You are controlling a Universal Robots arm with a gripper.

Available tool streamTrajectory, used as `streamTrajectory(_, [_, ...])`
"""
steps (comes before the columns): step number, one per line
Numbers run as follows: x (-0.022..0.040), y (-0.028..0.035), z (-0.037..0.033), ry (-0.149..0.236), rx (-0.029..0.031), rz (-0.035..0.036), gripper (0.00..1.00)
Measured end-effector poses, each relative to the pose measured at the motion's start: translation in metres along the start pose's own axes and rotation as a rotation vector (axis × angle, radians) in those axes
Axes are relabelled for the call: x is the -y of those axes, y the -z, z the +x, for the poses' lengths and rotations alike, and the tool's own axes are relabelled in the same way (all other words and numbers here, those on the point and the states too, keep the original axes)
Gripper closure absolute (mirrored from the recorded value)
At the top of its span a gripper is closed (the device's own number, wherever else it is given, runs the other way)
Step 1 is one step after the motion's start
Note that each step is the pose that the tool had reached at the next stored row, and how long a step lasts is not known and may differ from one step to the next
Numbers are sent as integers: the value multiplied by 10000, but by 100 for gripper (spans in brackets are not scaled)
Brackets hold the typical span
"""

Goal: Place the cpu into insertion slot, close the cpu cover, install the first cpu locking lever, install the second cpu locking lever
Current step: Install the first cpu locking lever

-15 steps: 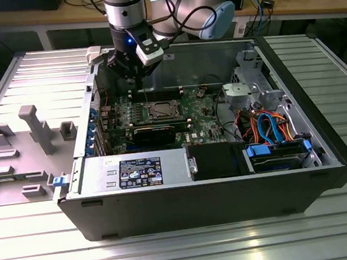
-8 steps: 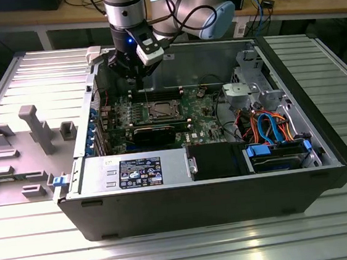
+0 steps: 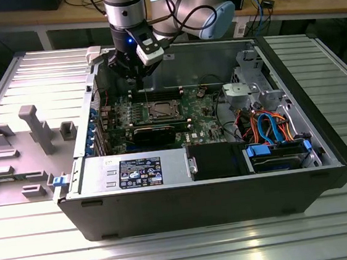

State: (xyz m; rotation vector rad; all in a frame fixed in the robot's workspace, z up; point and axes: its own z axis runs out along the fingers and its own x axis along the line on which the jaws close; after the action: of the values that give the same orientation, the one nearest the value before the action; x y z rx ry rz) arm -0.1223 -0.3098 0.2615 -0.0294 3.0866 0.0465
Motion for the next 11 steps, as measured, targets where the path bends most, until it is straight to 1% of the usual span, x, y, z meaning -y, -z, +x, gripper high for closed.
streamTrajectory(5, [0, -2, -33, -1, 0, 0, 89])
streamTrajectory(6, [1, -3, -47, 0, 0, 0, 89])
streamTrajectory(10, [3, -9, -140, 0, -1, 1, 89])
streamTrajectory(11, [4, -9, -143, 0, -1, 2, 89])
